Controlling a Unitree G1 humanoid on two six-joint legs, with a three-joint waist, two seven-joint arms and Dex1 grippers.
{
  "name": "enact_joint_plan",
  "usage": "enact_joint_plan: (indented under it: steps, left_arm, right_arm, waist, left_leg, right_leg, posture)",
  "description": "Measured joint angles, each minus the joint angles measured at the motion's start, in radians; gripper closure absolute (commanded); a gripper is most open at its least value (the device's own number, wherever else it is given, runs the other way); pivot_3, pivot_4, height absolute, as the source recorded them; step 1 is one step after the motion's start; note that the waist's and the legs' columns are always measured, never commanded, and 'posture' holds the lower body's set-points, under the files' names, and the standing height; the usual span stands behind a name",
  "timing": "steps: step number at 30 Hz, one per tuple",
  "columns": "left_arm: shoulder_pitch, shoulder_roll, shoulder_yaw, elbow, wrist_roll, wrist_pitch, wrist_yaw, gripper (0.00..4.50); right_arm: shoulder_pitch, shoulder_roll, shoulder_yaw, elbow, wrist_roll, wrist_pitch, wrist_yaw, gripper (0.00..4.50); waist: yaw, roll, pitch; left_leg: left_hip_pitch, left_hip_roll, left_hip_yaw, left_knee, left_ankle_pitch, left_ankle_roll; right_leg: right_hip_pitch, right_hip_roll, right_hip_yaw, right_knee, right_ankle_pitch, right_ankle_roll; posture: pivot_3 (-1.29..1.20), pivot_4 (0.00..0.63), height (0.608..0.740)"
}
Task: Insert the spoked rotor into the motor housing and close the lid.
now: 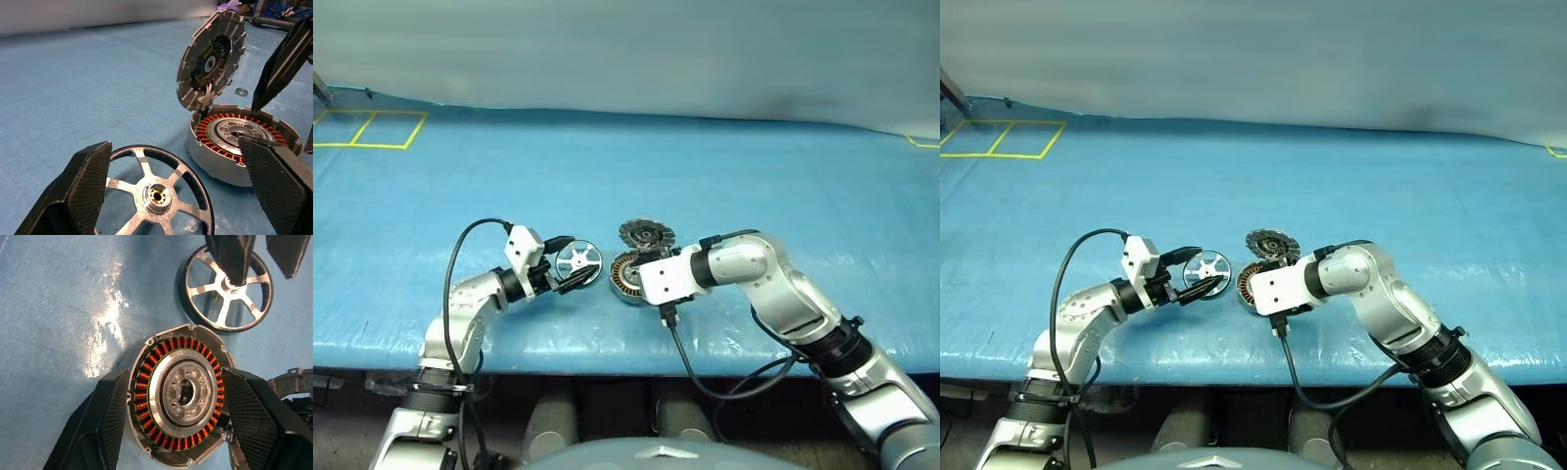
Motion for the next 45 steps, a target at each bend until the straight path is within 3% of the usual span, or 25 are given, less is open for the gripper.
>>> enact_joint_plan:
  steps: [11, 16, 20, 29, 36, 45]
  left_arm:
    - [-0.014, -0.002, -0.030, 0.002, -0.012, 0.022, -0.057, 0.00]
    - [-0.030, -0.003, -0.050, 0.003, -0.013, 0.021, -0.096, 0.00]
    - [-0.037, -0.004, -0.067, 0.004, -0.016, 0.022, -0.126, 0.00]
    - [-0.050, -0.006, -0.089, 0.025, -0.011, 0.010, -0.175, 0.00]
    - [-0.050, -0.007, -0.089, 0.030, -0.005, -0.002, -0.175, 0.00]
    - [-0.047, -0.007, -0.089, 0.032, 0.005, -0.009, -0.168, 0.00]
  right_arm:
    - [0.384, -0.020, -0.325, -0.184, 0.162, 0.228, -0.183, 1.37]
    - [0.529, 0.112, -0.472, -0.208, 0.220, 0.243, -0.357, 1.37]
    - [0.566, 0.206, -0.514, -0.120, 0.217, 0.206, -0.523, 1.37]
    - [0.609, 0.393, -0.538, 0.120, 0.287, 0.010, -0.708, 1.37]
    - [0.591, 0.405, -0.575, 0.231, 0.311, -0.107, -0.794, 1.37]
    - [0.565, 0.404, -0.570, 0.283, 0.361, -0.107, -0.799, 1.37]
  waist:
    - [0.008, -0.001, 0.000]
    - [0.001, -0.001, -0.001]
    - [-0.001, -0.001, -0.001]
    - [-0.003, -0.001, -0.001]
    - [-0.005, 0.000, -0.001]
    - [-0.010, 0.000, -0.001]
  left_leg:
    - [-0.001, 0.000, 0.000, 0.000, 0.000, 0.000]
    - [0.000, 0.000, 0.000, 0.000, 0.000, 0.000]
    - [0.000, 0.000, 0.001, 0.001, 0.000, 0.000]
    - [0.000, 0.000, 0.001, 0.000, 0.000, 0.000]
    - [0.000, 0.000, 0.001, -0.001, 0.000, 0.000]
    - [0.000, 0.000, 0.001, -0.001, 0.000, 0.000]
  right_leg:
    - [0.000, 0.000, 0.000, -0.001, 0.000, 0.000]
    - [0.000, 0.000, 0.000, 0.000, 0.000, 0.000]
    - [0.000, 0.000, 0.001, 0.000, 0.000, 0.000]
    - [0.000, 0.000, 0.001, -0.001, 0.000, 0.000]
    - [0.000, 0.000, 0.001, -0.001, 0.000, 0.000]
    - [0.000, 0.000, 0.002, 0.000, 0.000, 0.000]
  posture:
    - [0.00, 0.150, 0.740]
    - [0.00, 0.150, 0.740]
    - [0.00, 0.150, 0.740]
    - [0.00, 0.150, 0.740]
    - [0.00, 0.150, 0.740]
    - [0.00, 0.150, 0.740]
